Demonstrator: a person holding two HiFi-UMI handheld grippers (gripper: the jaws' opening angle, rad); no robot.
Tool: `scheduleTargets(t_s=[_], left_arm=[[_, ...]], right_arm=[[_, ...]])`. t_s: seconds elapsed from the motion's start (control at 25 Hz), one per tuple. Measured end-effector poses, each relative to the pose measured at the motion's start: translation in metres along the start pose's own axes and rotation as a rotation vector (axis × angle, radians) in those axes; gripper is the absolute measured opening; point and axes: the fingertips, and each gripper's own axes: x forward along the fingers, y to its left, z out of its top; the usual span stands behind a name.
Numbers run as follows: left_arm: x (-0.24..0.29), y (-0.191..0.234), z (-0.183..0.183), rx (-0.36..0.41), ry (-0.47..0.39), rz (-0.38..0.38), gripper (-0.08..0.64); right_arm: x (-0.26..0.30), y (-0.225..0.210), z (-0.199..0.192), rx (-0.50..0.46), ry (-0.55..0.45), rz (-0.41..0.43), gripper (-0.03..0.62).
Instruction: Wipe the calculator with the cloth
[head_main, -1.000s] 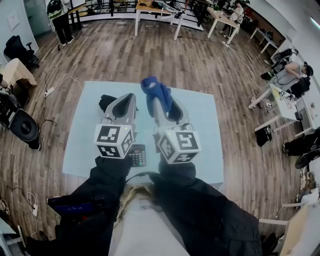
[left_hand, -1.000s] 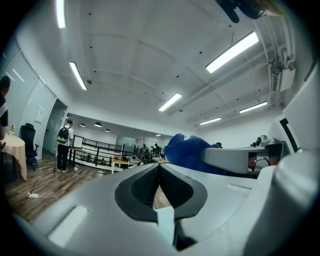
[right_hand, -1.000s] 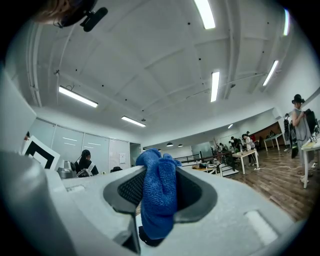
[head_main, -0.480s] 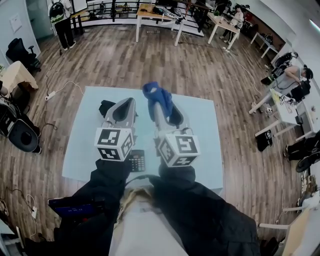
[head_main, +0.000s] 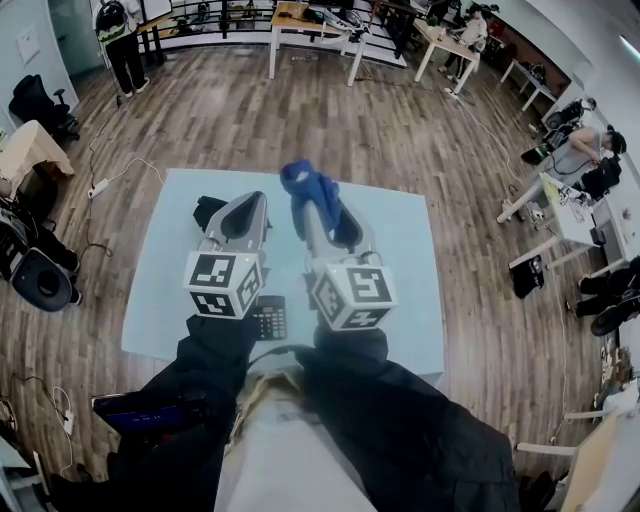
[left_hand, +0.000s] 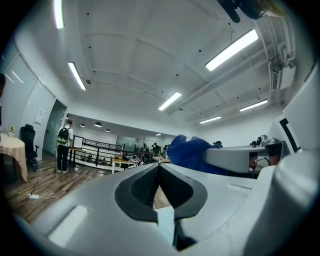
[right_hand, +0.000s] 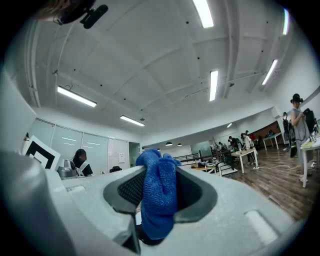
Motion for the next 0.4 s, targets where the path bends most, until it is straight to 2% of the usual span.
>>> scheduleTargets(t_s=[0.4], left_arm=[[-0.0003,0.0022,-0.0072,-0.001,0.013,-0.008,-0.005]], right_arm=[[-0.0001,0.0016,-0.0061,0.004,0.011,0.002,0.143]])
